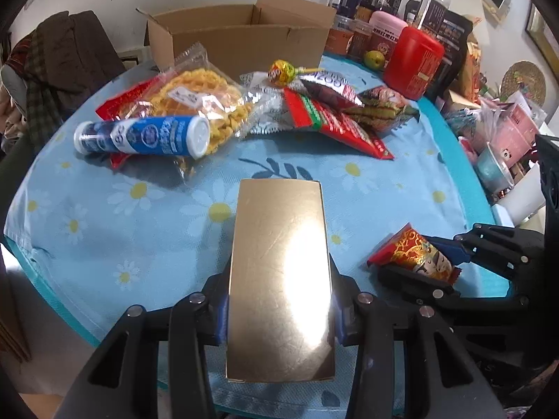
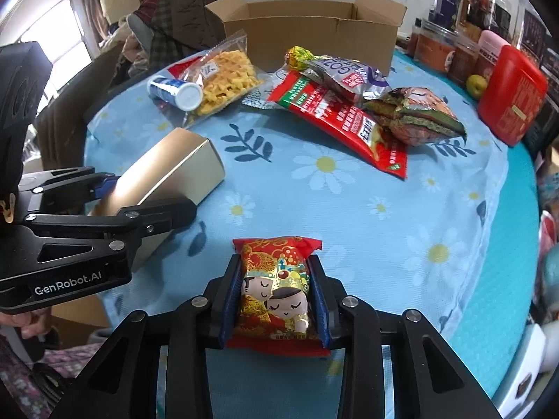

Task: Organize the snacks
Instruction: 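Carry the gold box and red-gold packet with both grippers over the cardboard box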

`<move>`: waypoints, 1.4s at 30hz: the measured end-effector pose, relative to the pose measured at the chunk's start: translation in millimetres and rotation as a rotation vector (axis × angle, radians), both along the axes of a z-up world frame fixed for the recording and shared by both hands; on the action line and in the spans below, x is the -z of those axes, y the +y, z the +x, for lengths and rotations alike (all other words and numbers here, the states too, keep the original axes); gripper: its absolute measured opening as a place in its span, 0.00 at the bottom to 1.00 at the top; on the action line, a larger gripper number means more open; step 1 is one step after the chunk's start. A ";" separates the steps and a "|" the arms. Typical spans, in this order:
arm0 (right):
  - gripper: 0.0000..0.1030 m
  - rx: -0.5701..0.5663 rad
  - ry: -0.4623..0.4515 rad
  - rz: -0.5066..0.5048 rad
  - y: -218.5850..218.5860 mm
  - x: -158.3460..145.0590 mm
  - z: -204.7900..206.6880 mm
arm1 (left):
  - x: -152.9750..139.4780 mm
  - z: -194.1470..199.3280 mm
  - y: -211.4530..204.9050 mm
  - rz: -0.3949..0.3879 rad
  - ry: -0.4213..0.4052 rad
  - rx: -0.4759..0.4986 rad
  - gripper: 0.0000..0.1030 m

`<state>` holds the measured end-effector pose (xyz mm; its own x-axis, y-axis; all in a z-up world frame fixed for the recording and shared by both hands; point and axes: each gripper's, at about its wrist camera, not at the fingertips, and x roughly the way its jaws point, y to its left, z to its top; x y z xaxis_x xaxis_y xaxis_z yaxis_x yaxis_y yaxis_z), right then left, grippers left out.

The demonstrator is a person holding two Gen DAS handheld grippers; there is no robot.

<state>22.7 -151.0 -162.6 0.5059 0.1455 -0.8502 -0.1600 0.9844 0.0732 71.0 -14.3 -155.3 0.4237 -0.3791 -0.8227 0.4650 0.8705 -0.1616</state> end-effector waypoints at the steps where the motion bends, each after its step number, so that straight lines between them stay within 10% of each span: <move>1: 0.34 -0.002 -0.002 0.005 0.0 -2.8 0.3 | -2.8 0.0 0.9 -0.004 -0.004 0.001 0.42; 42: 0.34 -0.113 -0.400 -0.057 7.7 -162.0 92.9 | -152.6 85.1 -1.1 -0.157 -0.379 -0.027 0.42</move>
